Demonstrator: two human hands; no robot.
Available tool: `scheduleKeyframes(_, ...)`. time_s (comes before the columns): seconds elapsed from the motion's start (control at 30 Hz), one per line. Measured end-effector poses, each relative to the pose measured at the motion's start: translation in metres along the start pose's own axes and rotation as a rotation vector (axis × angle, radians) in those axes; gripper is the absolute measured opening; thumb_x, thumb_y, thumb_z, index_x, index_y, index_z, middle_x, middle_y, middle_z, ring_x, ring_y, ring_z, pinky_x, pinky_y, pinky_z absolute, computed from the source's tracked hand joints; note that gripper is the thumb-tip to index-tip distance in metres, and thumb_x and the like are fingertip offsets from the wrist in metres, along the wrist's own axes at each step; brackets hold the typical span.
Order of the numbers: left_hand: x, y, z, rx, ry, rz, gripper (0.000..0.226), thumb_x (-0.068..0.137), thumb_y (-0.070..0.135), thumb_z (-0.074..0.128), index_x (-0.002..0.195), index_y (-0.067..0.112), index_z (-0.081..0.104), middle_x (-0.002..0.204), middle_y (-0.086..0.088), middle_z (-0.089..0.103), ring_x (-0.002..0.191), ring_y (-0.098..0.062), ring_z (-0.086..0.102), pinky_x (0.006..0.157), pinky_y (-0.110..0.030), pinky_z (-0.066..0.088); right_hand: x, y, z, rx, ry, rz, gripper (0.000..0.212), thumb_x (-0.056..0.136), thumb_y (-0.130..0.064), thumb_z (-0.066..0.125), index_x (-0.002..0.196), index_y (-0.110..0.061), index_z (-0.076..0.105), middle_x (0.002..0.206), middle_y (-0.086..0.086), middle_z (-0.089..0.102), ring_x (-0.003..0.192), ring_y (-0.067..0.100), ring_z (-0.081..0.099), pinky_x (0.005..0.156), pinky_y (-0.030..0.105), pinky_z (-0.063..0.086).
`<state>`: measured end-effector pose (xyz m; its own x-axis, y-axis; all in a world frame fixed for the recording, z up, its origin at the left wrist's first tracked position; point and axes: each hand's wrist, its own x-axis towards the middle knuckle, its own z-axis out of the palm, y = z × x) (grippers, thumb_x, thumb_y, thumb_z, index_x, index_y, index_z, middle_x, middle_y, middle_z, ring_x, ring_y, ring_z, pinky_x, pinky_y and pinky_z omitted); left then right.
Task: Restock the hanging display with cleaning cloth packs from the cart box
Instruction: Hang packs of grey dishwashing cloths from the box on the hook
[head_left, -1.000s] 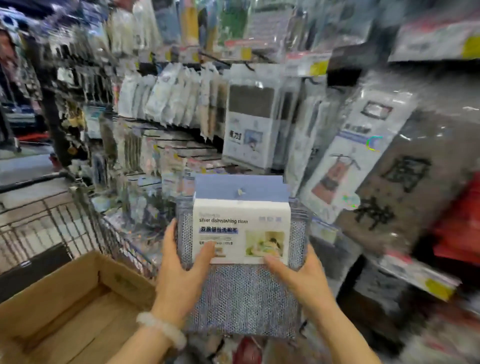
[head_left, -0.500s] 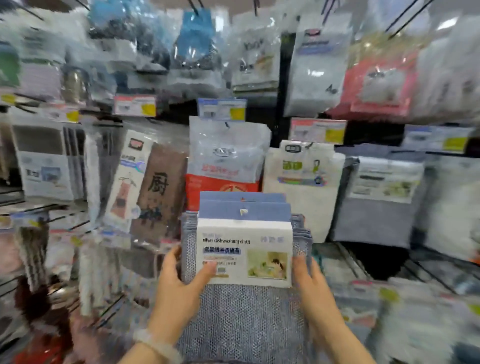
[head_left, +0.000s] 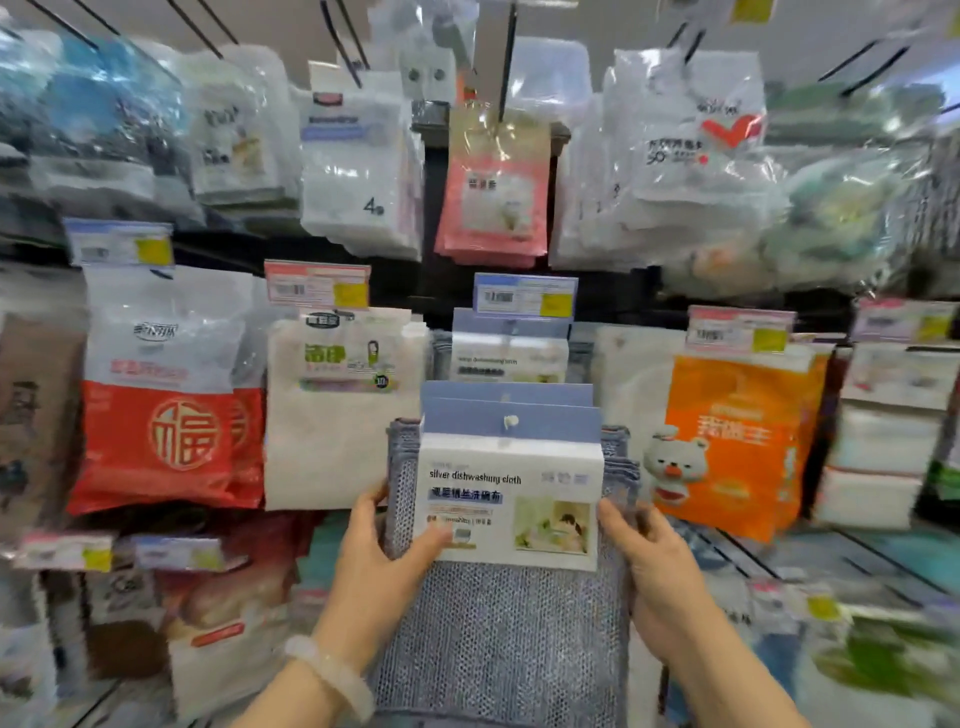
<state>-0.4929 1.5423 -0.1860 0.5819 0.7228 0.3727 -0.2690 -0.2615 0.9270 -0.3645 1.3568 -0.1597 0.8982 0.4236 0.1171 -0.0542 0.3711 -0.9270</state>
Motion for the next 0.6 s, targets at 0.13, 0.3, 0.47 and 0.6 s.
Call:
scheduleKeyframes(0.13, 0.015, 0.006, 0.012, -0.033, 0.029, 0.022, 0.050, 0.073, 0.016, 0.075, 0.116, 0.019, 0.050, 0.099, 0.002, 0.069, 0.083, -0.005, 0.069, 0.070, -0.023, 0.056, 0.015, -0.003, -0.005, 0.066, -0.022, 0.022, 0.026, 0.076, -0.008, 0.066, 0.099, -0.008, 0.056, 0.105, 0.018, 0.069, 0.091, 0.033, 0.068, 0.080, 0.048, 0.055)
scheduleKeyframes(0.3, 0.043, 0.008, 0.006, -0.019, 0.005, 0.049, 0.046, 0.076, 0.010, 0.072, 0.114, 0.021, 0.049, 0.091, 0.002, 0.068, 0.068, 0.001, 0.068, 0.053, -0.011, 0.051, 0.031, 0.002, 0.007, 0.101, -0.097, 0.024, 0.047, 0.077, -0.039, 0.059, 0.114, -0.011, 0.063, 0.108, 0.011, 0.072, 0.101, 0.028, 0.067, 0.089, 0.047, 0.050)
scheduleKeyframes(0.47, 0.067, 0.004, -0.006, -0.069, -0.023, 0.001, 0.046, 0.078, 0.011, 0.071, 0.116, 0.026, 0.049, 0.093, -0.003, 0.071, 0.074, -0.014, 0.072, 0.056, -0.022, 0.057, 0.053, -0.004, 0.023, 0.058, -0.178, 0.116, 0.037, 0.072, -0.046, 0.058, 0.092, -0.021, 0.076, 0.103, 0.006, 0.074, 0.094, 0.023, 0.070, 0.080, 0.043, 0.049)
scheduleKeyframes(0.6, 0.082, 0.000, -0.013, -0.061, -0.079, -0.023, 0.047, 0.079, 0.012, 0.069, 0.118, 0.027, 0.047, 0.094, -0.002, 0.070, 0.073, -0.010, 0.071, 0.053, -0.019, 0.055, 0.064, -0.004, 0.026, 0.052, -0.181, 0.117, 0.036, 0.069, -0.046, 0.062, 0.091, -0.021, 0.075, 0.100, 0.007, 0.073, 0.097, 0.028, 0.068, 0.082, 0.046, 0.051)
